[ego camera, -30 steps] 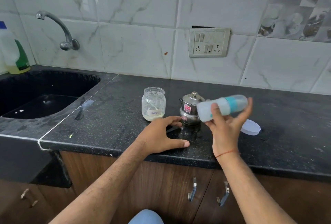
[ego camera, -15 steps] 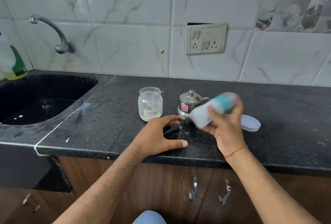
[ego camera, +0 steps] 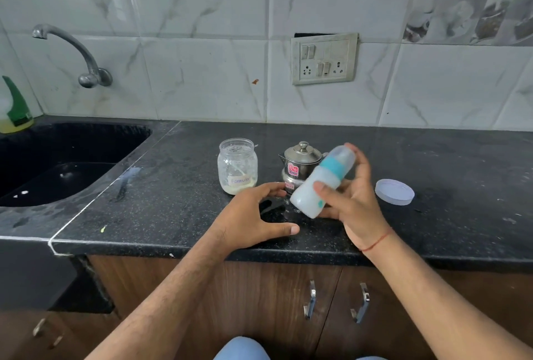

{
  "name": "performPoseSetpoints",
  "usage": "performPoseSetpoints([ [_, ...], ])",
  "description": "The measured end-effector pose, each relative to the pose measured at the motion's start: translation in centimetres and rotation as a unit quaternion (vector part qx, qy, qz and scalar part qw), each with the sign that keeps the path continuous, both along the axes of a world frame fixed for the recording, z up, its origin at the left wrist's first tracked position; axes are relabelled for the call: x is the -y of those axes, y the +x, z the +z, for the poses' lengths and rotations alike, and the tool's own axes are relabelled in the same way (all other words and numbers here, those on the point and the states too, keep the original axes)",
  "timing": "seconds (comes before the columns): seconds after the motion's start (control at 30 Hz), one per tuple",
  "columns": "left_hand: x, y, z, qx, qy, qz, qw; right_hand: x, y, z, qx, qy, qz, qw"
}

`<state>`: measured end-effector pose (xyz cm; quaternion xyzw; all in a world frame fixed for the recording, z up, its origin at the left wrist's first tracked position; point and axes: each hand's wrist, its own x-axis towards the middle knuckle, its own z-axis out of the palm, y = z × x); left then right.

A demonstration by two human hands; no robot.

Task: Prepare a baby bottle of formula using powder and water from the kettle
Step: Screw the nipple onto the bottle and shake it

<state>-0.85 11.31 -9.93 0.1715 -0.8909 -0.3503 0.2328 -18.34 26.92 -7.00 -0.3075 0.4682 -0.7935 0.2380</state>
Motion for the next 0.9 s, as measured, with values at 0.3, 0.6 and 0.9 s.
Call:
performPoseSetpoints([
  [0.3,0.0,0.0,0.3,-0.002,-0.005,0.002,1.0,-0.1,-0.7,-0.2,0.062,-0.044,-0.064,0.995],
  [0.6,-0.1,0.0,0.3,0.001,-0.009,0.005,1.0,-0.7,-1.1,0.1,0.13,-0.097,-0.081,0.984],
  [0.9,0.1,-0.1,0.0,0.001,-0.005,0.002,1.0,-0.4,-1.1,0.2,0.13,-0.054,-0.033,0.989],
])
